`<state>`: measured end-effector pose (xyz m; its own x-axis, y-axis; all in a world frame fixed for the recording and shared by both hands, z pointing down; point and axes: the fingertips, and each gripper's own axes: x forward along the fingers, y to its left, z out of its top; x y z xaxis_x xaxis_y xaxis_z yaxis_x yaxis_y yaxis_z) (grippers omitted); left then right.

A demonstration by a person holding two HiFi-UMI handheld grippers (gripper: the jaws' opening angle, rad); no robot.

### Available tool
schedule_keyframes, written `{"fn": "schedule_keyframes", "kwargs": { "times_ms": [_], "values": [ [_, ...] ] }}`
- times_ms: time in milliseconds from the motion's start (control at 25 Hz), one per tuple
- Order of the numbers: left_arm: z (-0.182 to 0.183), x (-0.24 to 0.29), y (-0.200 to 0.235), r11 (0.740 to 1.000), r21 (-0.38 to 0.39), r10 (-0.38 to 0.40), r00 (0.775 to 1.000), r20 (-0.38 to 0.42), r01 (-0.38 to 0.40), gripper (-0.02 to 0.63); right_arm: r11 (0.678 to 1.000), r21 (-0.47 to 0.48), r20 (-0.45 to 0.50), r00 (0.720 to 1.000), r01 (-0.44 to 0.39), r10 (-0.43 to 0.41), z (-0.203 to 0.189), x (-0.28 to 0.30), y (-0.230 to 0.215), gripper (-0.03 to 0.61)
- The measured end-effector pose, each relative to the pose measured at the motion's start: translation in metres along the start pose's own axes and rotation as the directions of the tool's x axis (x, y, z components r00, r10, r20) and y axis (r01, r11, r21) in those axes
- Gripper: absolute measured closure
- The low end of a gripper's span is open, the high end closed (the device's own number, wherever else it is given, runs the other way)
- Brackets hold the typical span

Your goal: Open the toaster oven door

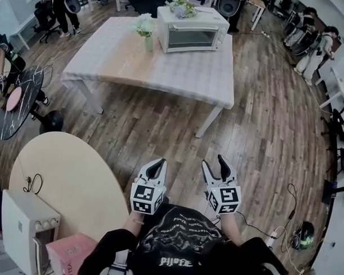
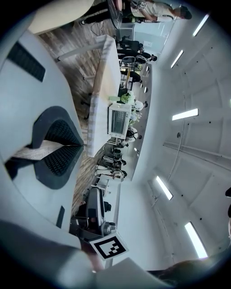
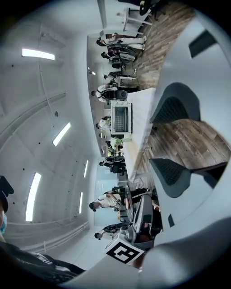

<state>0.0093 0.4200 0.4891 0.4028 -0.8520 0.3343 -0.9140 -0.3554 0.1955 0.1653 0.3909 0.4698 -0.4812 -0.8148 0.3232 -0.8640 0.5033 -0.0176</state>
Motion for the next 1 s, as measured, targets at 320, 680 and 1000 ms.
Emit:
{"fn": "schedule_keyframes", "kwargs": {
  "times_ms": [320, 680, 1000],
  "values": [
    [0.000, 0.013, 0.059, 0.999, -0.026, -0.042, 0.999, -0.027, 0.041, 0.594, 1.000, -0.026, -0.007, 1.000, 0.013, -0.014, 0.018, 0.056, 0.034, 0.345],
    [0.016, 0.024, 0.094, 0.998, -0.038, -0.050, 0.999, 0.008, 0.050, 0.594, 1.000, -0.005, -0.038, 0.999, 0.021, -0.021, 0.020, 0.086, 0.043, 0.345],
    [0.013, 0.040, 0.130, 0.994, -0.107, 0.027, 0.999, -0.027, -0.030, 0.594, 0.999, -0.017, -0.044, 0.998, -0.036, 0.036, 0.029, 0.136, 0.039, 0.345]
  ]
}}
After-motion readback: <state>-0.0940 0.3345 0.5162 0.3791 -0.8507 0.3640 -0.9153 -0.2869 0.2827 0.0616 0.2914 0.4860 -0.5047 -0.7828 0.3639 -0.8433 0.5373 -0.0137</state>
